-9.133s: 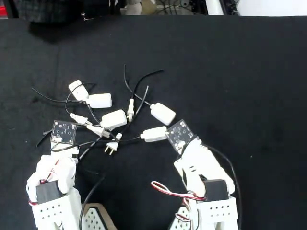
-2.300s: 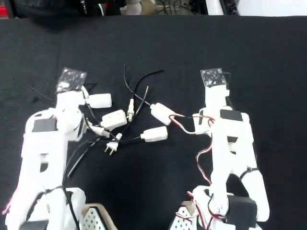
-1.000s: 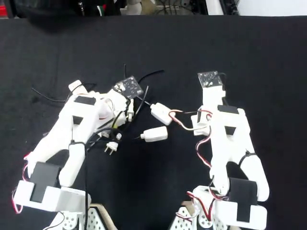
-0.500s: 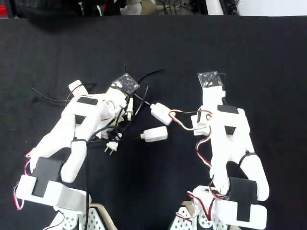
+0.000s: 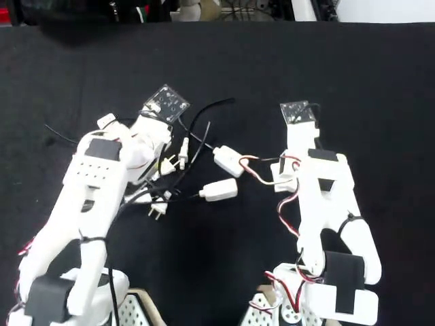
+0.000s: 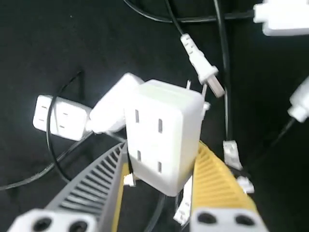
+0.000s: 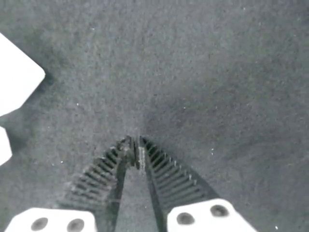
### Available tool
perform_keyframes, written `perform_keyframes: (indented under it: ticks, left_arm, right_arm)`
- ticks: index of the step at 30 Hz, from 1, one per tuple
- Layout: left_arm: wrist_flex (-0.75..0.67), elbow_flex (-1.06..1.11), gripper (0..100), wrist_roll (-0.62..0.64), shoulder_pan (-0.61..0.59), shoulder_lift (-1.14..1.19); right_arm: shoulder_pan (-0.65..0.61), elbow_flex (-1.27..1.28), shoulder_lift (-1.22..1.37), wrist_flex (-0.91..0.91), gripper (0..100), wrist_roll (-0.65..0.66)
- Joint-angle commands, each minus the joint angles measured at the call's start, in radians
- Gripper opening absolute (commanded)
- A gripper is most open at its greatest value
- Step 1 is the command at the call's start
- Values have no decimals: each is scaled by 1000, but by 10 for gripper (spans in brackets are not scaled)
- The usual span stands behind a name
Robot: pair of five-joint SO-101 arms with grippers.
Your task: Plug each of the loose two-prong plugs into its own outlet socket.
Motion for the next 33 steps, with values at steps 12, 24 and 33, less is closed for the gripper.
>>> perform_keyframes:
  ticks: [12,24,33]
  left_arm:
    - [516,13,51,-140,163,-358]
    - [242,638,51,-138,309,-664]
    - [92,731,175,-31,306,-680]
  right_arm:
    - [-14,-38,4,-37,22,8]
    - [-15,-38,4,-37,22,8]
    - [-44,-28,4,-35,22,9]
